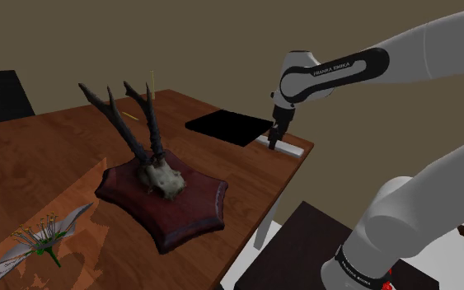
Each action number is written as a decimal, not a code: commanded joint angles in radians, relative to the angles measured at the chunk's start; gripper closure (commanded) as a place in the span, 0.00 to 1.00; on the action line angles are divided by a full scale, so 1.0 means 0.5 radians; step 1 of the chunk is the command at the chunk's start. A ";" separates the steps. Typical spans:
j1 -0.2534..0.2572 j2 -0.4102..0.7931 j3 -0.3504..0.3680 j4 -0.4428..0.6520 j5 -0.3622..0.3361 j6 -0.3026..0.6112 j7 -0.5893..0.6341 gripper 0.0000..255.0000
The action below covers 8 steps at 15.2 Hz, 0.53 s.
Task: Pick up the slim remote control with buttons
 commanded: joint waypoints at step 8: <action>0.001 -0.074 0.016 0.179 0.003 -0.251 -0.001 1.00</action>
